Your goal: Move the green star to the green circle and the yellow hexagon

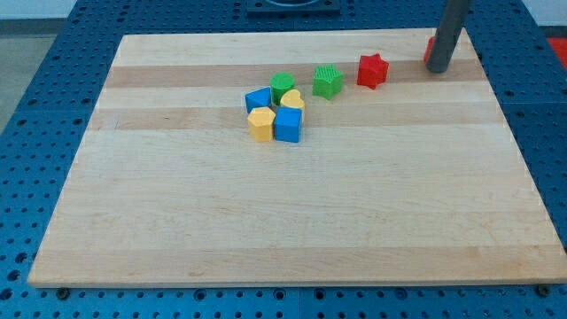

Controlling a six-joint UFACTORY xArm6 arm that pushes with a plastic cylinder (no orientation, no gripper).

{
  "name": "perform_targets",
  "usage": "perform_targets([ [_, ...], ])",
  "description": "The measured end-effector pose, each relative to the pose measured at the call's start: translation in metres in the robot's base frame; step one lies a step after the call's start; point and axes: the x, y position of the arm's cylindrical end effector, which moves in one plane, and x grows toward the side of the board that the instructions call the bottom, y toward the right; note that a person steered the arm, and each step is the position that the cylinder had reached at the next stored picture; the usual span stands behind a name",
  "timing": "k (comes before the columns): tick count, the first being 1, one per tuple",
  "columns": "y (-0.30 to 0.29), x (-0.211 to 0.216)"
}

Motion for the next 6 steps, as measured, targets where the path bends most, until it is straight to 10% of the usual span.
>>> perform_targets([
  [6, -0.009, -0.027],
])
